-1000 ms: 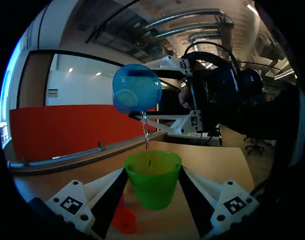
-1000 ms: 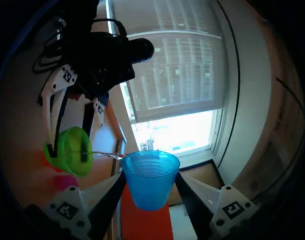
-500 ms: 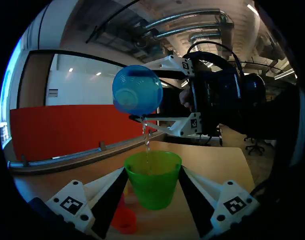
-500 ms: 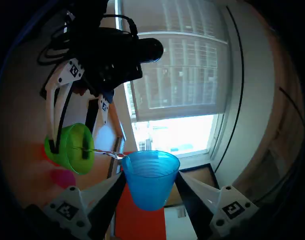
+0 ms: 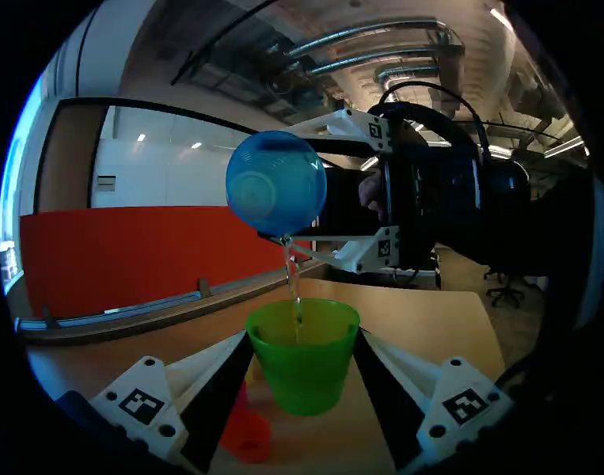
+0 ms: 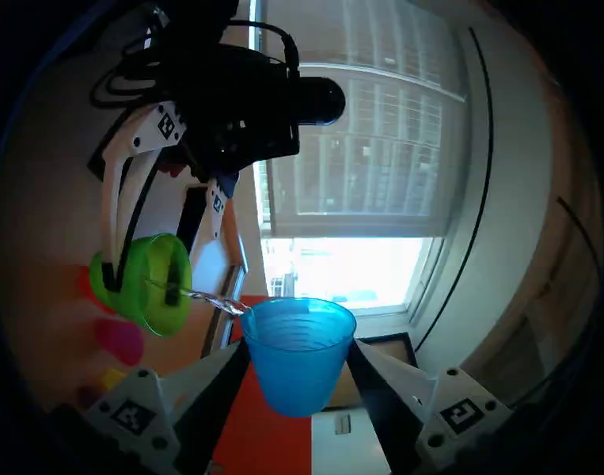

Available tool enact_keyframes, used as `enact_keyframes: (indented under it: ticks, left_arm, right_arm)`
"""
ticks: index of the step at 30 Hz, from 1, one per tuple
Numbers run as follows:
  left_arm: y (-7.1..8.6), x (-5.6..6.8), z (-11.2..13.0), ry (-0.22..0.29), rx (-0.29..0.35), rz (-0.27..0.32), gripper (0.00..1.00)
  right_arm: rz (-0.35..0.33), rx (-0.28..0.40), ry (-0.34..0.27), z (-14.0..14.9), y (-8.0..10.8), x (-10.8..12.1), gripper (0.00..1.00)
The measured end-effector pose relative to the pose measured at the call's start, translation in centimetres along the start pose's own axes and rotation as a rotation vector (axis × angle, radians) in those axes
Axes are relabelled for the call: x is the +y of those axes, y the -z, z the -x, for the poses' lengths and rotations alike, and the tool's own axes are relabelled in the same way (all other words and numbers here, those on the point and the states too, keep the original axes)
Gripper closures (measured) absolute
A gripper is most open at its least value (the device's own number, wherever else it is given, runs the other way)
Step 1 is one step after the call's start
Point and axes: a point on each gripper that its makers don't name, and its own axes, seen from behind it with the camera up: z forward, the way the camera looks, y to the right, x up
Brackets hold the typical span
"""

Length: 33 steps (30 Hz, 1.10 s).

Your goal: Pour water

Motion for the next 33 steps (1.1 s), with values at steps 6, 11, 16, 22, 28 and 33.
enact_keyframes:
  ticks: [6,11,16,22,28,33]
  left_arm:
    - [0.0,0.0,0.1,-0.001,-0.002,0.0,0.14]
    - [0.0,0.0,0.0,-0.001,-0.002,0.0,0.14]
    - [-0.1,-0.1,-0.1,0.002,0.001,-0.002,0.14]
    - [0.0,-0.2,0.0,0.006,0.002,-0.005,0.14]
    - [0.0,-0.3,0.1,0.008,0.0,-0.006,0.14]
    - [0.0,-0.3,0.1,0.008,-0.002,-0.008,0.14]
  right_arm:
    - [0.005,0.003,0.029,-0.4,0.1,0.0,0.12]
    - [0.004,0.004,0.043,-0.6,0.1,0.0,0.12]
    - [0.003,0.005,0.045,-0.6,0.1,0.0,0.12]
    - [-0.003,0.002,0.009,-0.2,-0.1,-0.3,0.12]
    - [-0.006,0.006,-0.114,0.5,-0.2,-0.5,0.12]
    - [-0.005,0.007,-0.256,1.3,-0.1,-0.5,0.12]
